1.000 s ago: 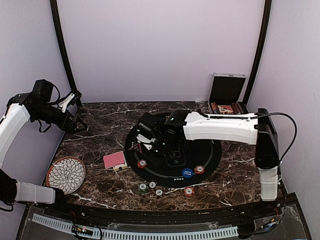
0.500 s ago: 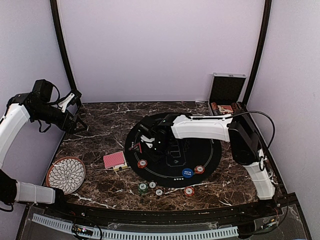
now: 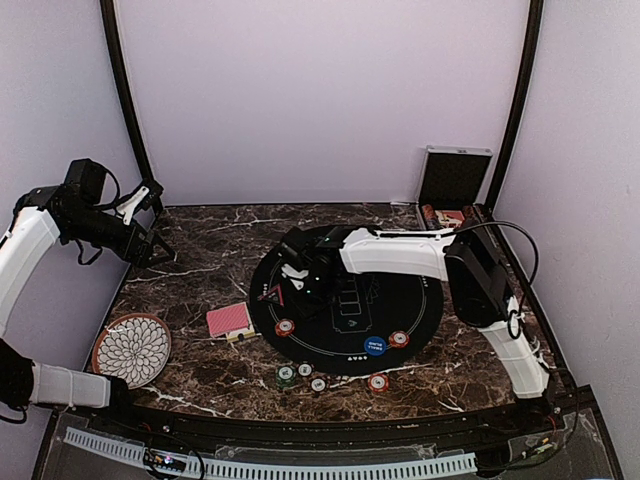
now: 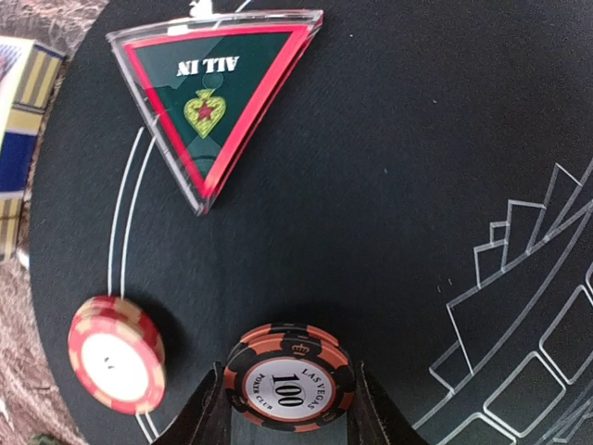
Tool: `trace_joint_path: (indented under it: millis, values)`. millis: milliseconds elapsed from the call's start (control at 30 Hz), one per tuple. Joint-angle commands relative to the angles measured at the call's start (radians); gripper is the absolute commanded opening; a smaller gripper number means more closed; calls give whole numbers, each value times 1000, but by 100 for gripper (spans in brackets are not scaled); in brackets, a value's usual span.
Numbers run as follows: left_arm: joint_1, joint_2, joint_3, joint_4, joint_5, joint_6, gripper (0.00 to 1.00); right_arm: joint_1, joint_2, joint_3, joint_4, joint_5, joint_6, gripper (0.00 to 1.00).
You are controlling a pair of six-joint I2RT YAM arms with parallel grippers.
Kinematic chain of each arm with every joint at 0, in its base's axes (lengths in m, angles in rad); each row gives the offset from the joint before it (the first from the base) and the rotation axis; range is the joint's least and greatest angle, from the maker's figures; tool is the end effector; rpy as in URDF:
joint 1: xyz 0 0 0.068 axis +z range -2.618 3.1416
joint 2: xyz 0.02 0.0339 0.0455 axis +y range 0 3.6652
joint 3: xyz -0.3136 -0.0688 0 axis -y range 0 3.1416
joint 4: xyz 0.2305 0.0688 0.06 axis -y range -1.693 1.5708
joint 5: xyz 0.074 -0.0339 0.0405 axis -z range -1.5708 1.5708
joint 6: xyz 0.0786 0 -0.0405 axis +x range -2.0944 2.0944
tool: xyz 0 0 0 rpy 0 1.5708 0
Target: Distribute texas hold em gaming equipment
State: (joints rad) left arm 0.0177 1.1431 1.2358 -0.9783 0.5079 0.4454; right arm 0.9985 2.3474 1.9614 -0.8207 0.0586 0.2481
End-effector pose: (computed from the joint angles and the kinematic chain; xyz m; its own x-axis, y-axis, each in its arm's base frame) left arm 0.2048 -0.0346 0.3695 -0.5727 0.3664 -0.7333 0.5973 0.7992 -0.0672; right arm 0.2910 0.4432 0.1635 -0.6939 -0.6244 -0.3586 -0.6783 0.7340 0.0344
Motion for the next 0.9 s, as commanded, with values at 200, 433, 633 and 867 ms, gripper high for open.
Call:
trace_joint_path:
  millis: [200,433,633,867]
  values:
    - [2,-18,2,-12,7,7,99,-14,66,93,11,-26,11,29]
    - [3,-17,2,-10,8,6,99,-20,50,101,3,-22,7,59]
    - [4,-18,5,-11,10,4,99,-21,-10,95,-7,-4,9,60]
    - [3,-20,10,-17,8,7,99,-4,-196,-88,29,-17,31,60]
